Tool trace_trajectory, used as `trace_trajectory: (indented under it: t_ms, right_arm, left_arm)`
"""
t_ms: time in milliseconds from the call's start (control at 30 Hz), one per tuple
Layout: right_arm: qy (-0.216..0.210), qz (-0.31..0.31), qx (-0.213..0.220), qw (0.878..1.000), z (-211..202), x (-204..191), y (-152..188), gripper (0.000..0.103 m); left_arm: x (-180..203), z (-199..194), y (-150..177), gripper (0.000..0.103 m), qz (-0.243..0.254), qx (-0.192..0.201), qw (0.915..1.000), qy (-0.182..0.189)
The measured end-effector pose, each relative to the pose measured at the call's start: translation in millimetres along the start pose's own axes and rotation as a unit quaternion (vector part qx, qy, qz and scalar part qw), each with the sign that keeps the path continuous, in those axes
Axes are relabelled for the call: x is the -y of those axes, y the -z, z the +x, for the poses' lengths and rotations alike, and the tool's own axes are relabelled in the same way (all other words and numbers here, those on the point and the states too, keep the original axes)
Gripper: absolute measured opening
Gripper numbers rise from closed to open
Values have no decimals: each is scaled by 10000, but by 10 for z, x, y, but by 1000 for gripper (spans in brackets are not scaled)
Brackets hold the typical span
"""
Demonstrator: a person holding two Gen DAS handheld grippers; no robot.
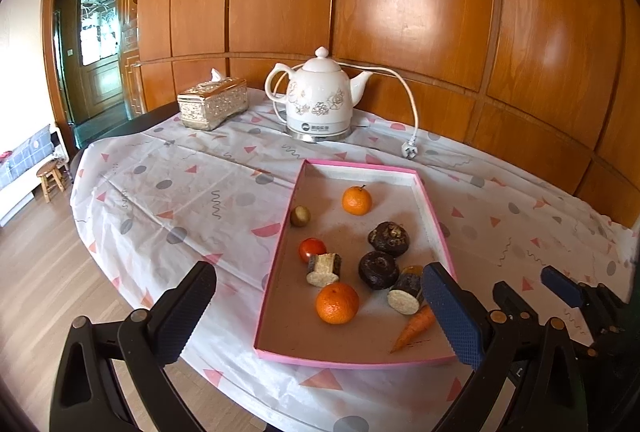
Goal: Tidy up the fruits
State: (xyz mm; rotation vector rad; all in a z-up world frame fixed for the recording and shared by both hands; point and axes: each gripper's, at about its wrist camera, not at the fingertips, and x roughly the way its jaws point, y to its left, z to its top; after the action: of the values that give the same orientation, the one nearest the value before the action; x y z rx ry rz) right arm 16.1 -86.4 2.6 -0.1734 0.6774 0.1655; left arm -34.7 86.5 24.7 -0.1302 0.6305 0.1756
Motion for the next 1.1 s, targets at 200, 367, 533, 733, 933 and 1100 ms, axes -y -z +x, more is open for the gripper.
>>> trace_trajectory:
  t_ms: [200, 367, 533, 733, 933, 1100]
  right_arm:
    - [9, -30, 17, 10000, -10, -15, 3, 61]
    - [24, -49, 48, 10000, -23, -28, 0, 61]
    - [39, -79, 103, 9999, -52, -35, -4, 61]
    - [35, -76, 116, 9999, -59, -32, -8, 61]
    - [27, -110, 134, 9998, -69, -44, -16, 61]
    - [27, -118, 136, 9998, -68, -48, -16, 61]
  left_arm:
    - [-6, -17, 6, 103, -35, 46, 10000, -71]
    - [-14, -18, 9, 103, -39, 47, 9999, -81]
    - [-29, -20, 12, 103, -38, 52, 9999, -96]
    - [-48, -24, 5, 103, -65, 53, 9999, -82]
    - [-30, -46, -4, 103, -62, 88, 9999, -69]
    - [-31, -51, -6, 103, -69, 93, 9999, -64]
